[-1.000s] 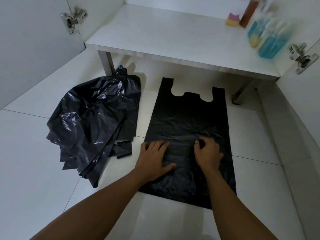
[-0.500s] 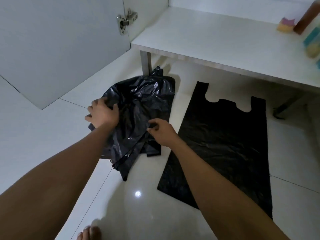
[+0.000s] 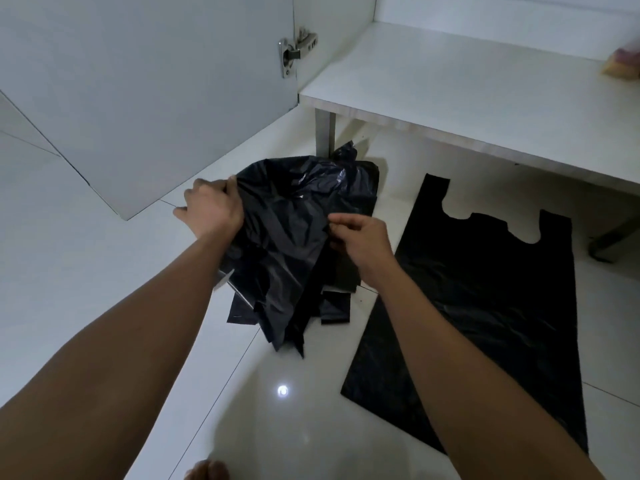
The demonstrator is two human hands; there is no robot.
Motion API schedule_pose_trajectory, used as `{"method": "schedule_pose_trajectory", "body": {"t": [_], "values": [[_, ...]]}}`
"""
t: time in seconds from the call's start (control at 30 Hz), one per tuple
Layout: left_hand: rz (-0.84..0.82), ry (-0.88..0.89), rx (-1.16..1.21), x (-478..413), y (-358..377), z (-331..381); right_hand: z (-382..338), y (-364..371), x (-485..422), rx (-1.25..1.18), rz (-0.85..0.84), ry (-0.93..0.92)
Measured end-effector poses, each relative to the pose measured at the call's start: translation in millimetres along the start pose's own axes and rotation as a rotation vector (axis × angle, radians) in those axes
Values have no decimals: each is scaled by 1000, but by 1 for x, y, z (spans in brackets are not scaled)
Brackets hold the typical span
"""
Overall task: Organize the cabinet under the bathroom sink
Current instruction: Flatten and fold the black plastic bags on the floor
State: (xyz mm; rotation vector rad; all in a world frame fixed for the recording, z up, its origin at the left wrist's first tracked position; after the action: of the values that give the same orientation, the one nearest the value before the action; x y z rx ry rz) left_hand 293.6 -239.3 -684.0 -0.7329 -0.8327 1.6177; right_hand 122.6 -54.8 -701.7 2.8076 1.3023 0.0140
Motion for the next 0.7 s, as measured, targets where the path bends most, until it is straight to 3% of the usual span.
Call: {"method": "schedule_pose_trajectory", "body": {"t": [0.17, 0.3, 0.4, 0.47, 0.5, 0.53, 0.63, 0.7], "values": [[-55, 117, 54, -3, -21, 21, -25, -3, -22, 389, -130, -340], [-159, 107, 307, 2, -36, 47, -32, -3, -25, 515, -100, -470], [-172, 71, 432, 0, -52, 66, -45, -6, -32, 833, -62, -651], [-123, 37, 501, -6, -65, 77, -60, -15, -36, 737, 22, -686], [-111, 19, 525, -9, -71, 83, -69, -19, -37, 560, 94, -622], [-127, 0, 572, -12, -77, 89, -76, -20, -38, 531, 95, -607], [-367, -98, 933, -9, -89, 107, -98, -26, -40, 851, 58, -738], [-528, -92, 1103, 1, -97, 118, -103, -32, -48, 875, 108, -785]]}}
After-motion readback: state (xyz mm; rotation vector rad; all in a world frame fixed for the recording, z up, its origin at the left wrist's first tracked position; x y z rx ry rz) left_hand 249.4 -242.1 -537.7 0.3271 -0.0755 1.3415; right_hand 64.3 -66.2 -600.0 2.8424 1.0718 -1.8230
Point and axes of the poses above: each hand's wrist, its own x-axis away from the middle knuckle, its own y-axis out of the palm, z = x × y, the point moved 2 cm from there along -x, towards the middle knuckle, and after that the axes turned 14 degrees about -y, right-handed, at the moved point
